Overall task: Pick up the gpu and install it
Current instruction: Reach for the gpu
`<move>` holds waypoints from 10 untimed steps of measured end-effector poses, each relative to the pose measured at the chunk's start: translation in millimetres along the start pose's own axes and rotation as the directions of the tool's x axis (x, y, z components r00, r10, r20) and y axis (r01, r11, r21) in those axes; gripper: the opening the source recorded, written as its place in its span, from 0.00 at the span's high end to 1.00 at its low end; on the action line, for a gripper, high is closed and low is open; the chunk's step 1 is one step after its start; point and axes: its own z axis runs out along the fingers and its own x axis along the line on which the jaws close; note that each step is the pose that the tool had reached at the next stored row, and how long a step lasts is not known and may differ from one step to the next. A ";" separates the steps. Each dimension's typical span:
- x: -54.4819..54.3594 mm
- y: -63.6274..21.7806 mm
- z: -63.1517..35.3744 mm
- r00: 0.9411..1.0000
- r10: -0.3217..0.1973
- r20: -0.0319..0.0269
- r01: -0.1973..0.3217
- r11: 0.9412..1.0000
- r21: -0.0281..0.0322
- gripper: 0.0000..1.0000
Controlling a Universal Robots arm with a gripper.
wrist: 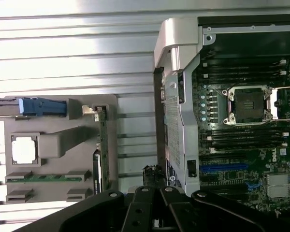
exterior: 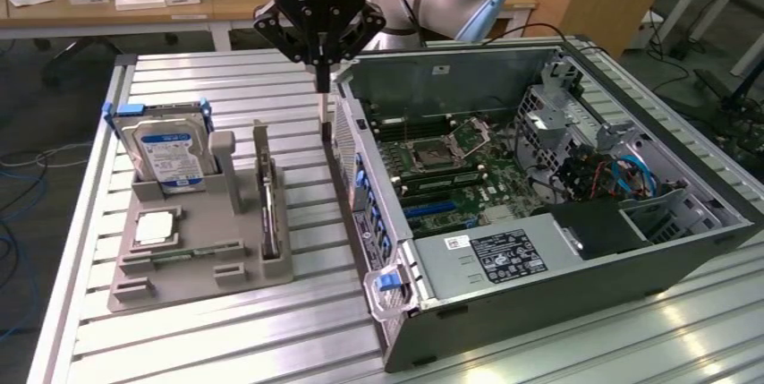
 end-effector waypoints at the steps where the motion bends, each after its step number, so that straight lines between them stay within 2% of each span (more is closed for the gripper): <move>1: 1.2 -0.1 -0.1 1.000 0.000 0.000 0.000 1.000 0.000 0.89; 10: 11.9 -0.9 -0.3 1.000 0.000 0.000 0.000 1.000 0.000 0.89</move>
